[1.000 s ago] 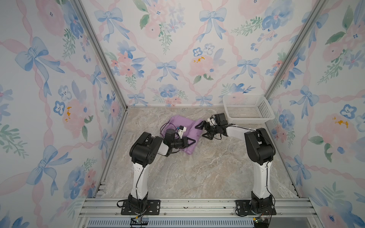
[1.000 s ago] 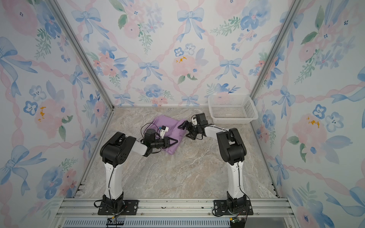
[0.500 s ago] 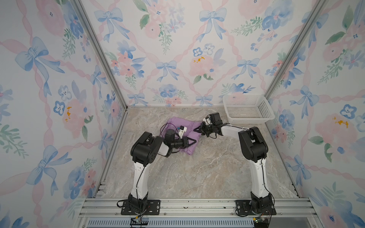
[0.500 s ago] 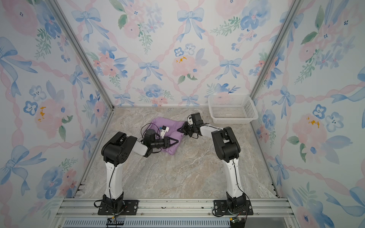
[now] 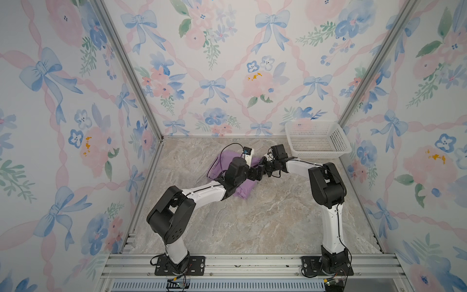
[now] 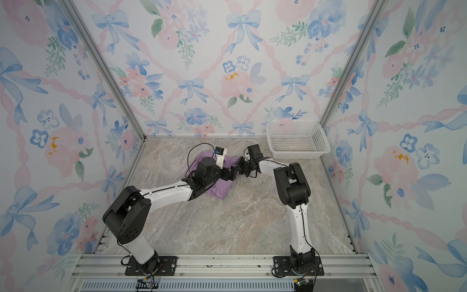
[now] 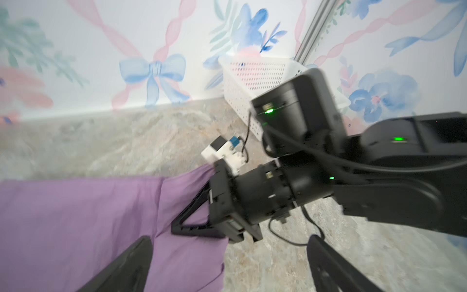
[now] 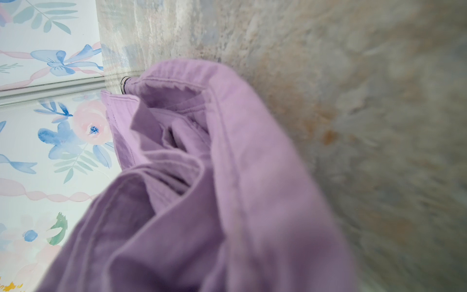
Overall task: Roll up the long pants
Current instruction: Roll the long pant at the center of the board.
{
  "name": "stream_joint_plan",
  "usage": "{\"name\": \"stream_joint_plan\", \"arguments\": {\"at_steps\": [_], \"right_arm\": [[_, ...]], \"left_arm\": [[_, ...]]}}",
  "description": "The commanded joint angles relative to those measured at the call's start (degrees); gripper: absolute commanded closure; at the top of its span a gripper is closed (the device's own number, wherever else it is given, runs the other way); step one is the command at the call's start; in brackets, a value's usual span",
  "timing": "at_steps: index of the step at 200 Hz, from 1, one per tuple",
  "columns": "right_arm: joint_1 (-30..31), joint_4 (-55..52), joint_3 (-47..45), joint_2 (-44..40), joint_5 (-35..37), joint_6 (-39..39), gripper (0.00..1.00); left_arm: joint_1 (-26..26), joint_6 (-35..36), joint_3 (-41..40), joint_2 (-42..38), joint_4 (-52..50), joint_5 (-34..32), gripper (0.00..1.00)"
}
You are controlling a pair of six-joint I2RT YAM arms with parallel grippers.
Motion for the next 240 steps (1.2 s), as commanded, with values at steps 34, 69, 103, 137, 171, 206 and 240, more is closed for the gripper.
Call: {"name": "stream_joint_plan", "arguments": {"at_steps": [34, 69, 103, 137, 171, 206, 240], "right_arm": [[0.82, 1.35, 1.09, 0.55, -0.59, 3.31, 1.00], [0.89, 2.23, 1.10, 0.29, -1.02, 3.62, 1.00], [0.89, 3.08, 0.54, 0.11, -1.38, 3.87, 1.00], [0.84, 4.52, -0.19, 0.33, -1.90, 4.39, 1.00], [1.02, 5.69, -0.15, 0.90, -2.34, 5.11, 1.00], [1.15, 6.52, -0.47, 1.34, -2.71, 5.26, 1.00], [1.07, 7.46, -0.94, 1.44, -3.05, 5.55, 1.00]], "left_arm": [[-13.97, 20.48, 1.80, 11.28, -13.06, -42.78, 0.02], [-14.00, 20.67, 3.89, 17.34, -15.11, -44.37, 0.02], [-11.96, 21.29, 5.39, 21.44, -15.84, -43.72, 0.02], [-9.94, 22.00, 5.89, 23.41, -16.03, -41.92, 0.02], [-8.00, 23.48, 6.48, 24.97, -16.43, -39.86, 0.11], [-5.96, 25.07, 7.22, 26.63, -17.71, -36.73, 0.38], [-4.93, 25.30, 9.80, 27.82, -20.85, -33.29, 1.00]]}}
